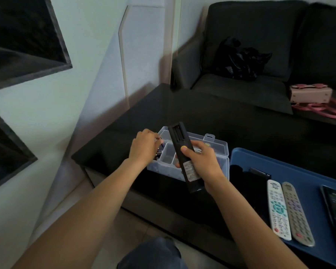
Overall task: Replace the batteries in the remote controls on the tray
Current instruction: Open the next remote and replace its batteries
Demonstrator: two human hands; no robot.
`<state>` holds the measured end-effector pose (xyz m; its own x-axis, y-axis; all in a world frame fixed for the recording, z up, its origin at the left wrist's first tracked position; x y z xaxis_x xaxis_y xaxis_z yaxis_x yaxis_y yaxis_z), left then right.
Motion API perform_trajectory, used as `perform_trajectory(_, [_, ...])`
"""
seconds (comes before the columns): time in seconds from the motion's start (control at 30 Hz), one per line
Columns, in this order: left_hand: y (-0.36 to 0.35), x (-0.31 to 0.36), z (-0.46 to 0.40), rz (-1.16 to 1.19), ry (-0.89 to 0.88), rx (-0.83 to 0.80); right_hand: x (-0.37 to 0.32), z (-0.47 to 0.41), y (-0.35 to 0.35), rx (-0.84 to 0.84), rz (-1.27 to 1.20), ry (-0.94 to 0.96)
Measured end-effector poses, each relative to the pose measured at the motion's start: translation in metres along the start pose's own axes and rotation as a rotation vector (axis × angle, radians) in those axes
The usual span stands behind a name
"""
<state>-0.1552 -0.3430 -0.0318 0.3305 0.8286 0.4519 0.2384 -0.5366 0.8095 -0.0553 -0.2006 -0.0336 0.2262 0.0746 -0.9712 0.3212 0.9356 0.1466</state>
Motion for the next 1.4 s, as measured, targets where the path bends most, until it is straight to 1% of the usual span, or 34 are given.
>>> perform_trajectory(0.07, [0.006, -0.001, -0.001, 0.214, 0.074, 0.067, 0.002, 0.000, 0.002, 0.001, 0.006, -0.005])
perform_trajectory(0.13, [0.008, -0.003, 0.000, 0.412, 0.179, 0.078, 0.003, 0.000, 0.003, 0.004, -0.007, -0.010])
perform_trajectory(0.17, [0.007, -0.003, 0.001, 0.472, 0.224, 0.074, 0.003, -0.001, 0.004, 0.008, -0.013, -0.011])
perform_trajectory(0.2, [0.007, -0.003, 0.001, 0.482, 0.245, 0.063, 0.003, -0.001, 0.005, 0.011, -0.016, -0.010])
perform_trajectory(0.27, [0.003, -0.001, 0.002, 0.379, 0.212, 0.004, 0.002, -0.001, 0.007, 0.017, -0.023, -0.008])
perform_trajectory(0.3, [-0.001, 0.000, 0.002, 0.278, 0.169, -0.052, 0.002, -0.001, 0.007, 0.020, -0.029, -0.008])
perform_trajectory(0.4, [-0.013, 0.006, 0.002, -0.175, -0.029, -0.251, 0.002, -0.002, 0.008, 0.020, -0.018, -0.003])
perform_trajectory(0.47, [-0.018, 0.010, 0.003, -0.362, -0.117, -0.332, 0.002, -0.002, 0.006, 0.015, -0.005, 0.000])
perform_trajectory(0.53, [-0.019, 0.015, 0.004, -0.434, -0.147, -0.371, 0.003, -0.002, 0.005, 0.008, -0.001, 0.002])
perform_trajectory(0.63, [-0.018, 0.018, 0.000, -0.421, -0.131, -0.322, 0.005, -0.001, 0.004, -0.001, -0.014, -0.004])
perform_trajectory(0.7, [-0.013, 0.011, -0.002, -0.312, -0.016, -0.239, 0.006, -0.001, 0.005, -0.004, -0.027, -0.007])
perform_trajectory(0.8, [-0.004, -0.001, 0.000, 0.014, 0.192, -0.146, 0.005, -0.001, 0.009, -0.001, -0.040, -0.015])
perform_trajectory(0.9, [0.002, 0.008, 0.005, 0.313, 0.275, -0.153, 0.003, 0.000, 0.015, 0.001, -0.062, -0.028])
perform_trajectory(1.07, [0.001, 0.030, 0.013, 0.828, 0.475, -0.143, 0.003, 0.002, 0.042, 0.043, -0.120, -0.038])
perform_trajectory(1.17, [-0.007, 0.065, 0.017, 1.152, 0.521, -0.191, 0.003, 0.002, 0.063, 0.073, -0.133, -0.030])
perform_trajectory(1.23, [-0.014, 0.087, 0.018, 1.298, 0.514, -0.214, 0.005, 0.001, 0.076, 0.094, -0.146, -0.036])
perform_trajectory(1.33, [-0.035, 0.122, 0.024, 1.377, 0.484, -0.249, 0.014, -0.001, 0.103, 0.139, -0.170, -0.036])
perform_trajectory(1.4, [-0.051, 0.138, 0.031, 1.385, 0.489, -0.258, 0.022, -0.003, 0.120, 0.170, -0.161, -0.040])
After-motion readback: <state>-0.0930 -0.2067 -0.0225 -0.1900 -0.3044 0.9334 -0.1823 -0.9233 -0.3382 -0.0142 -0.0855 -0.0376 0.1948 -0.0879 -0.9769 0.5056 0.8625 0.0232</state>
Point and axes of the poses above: each hand's wrist, its own z-axis away from the middle knuckle, its own y-axis out of the back of the hand, x = y × z, the point moved 9 cm from there along -z, towards the middle knuckle, and after that the axes turned 8 degrees about x, right-handed, at the moved point
